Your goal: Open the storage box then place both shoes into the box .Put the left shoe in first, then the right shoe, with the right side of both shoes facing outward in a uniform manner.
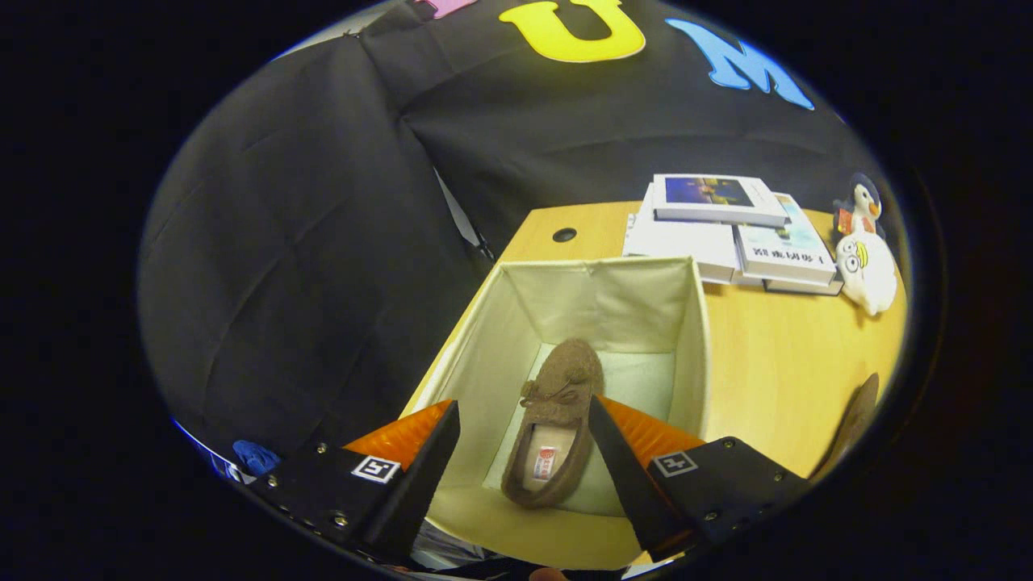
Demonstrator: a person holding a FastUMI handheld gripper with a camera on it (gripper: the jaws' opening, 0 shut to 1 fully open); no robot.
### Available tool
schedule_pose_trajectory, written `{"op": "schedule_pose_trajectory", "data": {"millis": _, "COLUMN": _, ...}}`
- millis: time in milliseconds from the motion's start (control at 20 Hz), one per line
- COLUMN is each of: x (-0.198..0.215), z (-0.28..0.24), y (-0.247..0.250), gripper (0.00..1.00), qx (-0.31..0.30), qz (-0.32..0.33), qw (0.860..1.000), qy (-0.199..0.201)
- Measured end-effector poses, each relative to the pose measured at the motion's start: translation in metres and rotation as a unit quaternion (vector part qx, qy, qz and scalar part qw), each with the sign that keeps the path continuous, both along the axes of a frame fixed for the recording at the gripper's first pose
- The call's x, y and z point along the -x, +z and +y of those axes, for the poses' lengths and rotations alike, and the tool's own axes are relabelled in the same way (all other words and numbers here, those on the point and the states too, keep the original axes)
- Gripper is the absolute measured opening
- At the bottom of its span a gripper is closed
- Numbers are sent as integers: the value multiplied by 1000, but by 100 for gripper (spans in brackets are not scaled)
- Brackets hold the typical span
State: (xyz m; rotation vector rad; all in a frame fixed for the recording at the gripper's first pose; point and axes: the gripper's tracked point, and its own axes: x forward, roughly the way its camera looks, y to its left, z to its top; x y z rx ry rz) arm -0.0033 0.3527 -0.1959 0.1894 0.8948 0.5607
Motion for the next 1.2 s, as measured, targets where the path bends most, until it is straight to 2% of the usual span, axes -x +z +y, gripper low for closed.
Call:
{"op": "schedule_pose_trajectory", "data": {"millis": 250, "x": -10, "z": -51, "y": 42, "gripper": 98, "qx": 25, "qz": -63, "qw": 998, "qy": -14}}
{"op": "schedule_pose_trajectory", "data": {"millis": 650, "x": -19, "z": -148, "y": 70, "gripper": 98, "qx": 64, "qz": -117, "qw": 989, "qy": -59}}
{"op": "schedule_pose_trajectory", "data": {"millis": 1200, "x": -7, "z": -288, "y": 47, "gripper": 98, "qx": 117, "qz": -120, "qw": 977, "qy": -135}}
